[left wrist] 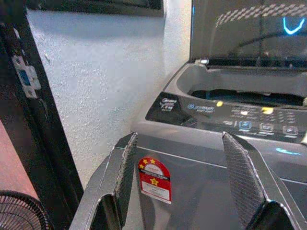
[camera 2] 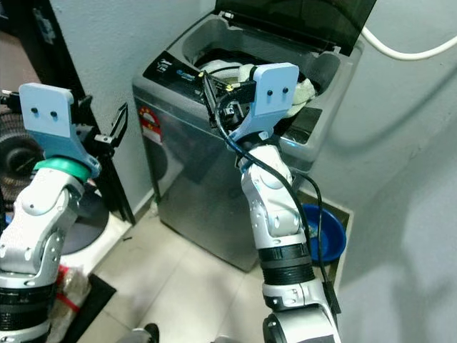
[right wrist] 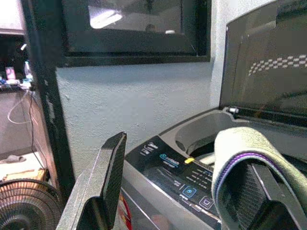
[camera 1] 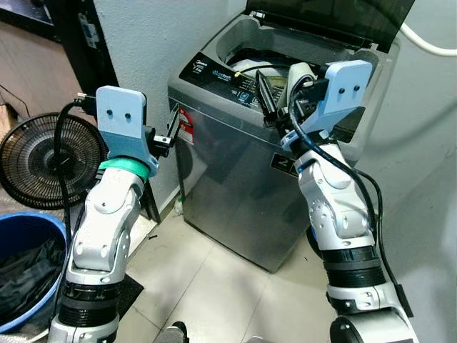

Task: Clothes washing

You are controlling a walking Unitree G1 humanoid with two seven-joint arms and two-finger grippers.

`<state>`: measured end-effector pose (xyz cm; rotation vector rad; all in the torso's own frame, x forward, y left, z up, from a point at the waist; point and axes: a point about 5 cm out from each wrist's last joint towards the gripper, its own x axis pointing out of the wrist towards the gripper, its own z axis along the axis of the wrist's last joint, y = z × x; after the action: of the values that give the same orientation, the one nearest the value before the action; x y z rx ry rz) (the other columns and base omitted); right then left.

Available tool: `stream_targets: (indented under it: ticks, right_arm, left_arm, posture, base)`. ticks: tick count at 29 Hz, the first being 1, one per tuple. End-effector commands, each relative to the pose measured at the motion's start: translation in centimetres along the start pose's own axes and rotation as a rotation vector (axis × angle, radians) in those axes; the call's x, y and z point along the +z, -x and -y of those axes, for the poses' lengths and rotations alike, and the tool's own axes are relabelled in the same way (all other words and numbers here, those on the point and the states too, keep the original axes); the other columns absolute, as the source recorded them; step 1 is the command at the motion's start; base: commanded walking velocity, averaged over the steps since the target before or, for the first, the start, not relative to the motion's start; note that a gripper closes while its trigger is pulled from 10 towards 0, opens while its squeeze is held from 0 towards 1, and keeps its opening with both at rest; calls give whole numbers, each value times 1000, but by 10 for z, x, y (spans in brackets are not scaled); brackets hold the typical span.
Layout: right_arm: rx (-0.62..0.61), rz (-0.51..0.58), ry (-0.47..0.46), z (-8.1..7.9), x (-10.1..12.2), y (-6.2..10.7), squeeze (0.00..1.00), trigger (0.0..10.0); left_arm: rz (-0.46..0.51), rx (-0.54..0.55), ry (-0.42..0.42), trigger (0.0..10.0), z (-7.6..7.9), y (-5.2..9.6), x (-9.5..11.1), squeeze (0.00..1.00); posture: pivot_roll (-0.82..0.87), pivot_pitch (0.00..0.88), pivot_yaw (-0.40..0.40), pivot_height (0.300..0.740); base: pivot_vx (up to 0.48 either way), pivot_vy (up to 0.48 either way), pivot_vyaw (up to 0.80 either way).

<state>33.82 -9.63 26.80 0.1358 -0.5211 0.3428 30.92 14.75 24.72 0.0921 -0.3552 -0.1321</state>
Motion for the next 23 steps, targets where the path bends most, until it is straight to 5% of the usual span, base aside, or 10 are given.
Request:
stream_targets:
  ticks: [1, 7, 23]
  right_arm:
    - [-4, -2, 4, 1, -2, 1, 0, 10000]
    - [-18, 9, 5, 3, 0, 0, 0, 10000]
    - [-29, 22, 3, 4, 2, 0, 0, 10000]
  left_arm:
    - [-5, 6, 3, 10000, 0, 1, -2, 0]
    - [2, 16, 7, 10000, -1, 0, -1, 0]
    - [15, 18, 2, 10000, -2, 0, 1, 0]
  posture:
    - [35, 0, -14, 740]
    - [36, 0, -16, 740]
    - [36, 0, -16, 740]
  base:
    - [0, 0, 0]
    - [0, 0, 0]
    - [450, 0, 0]
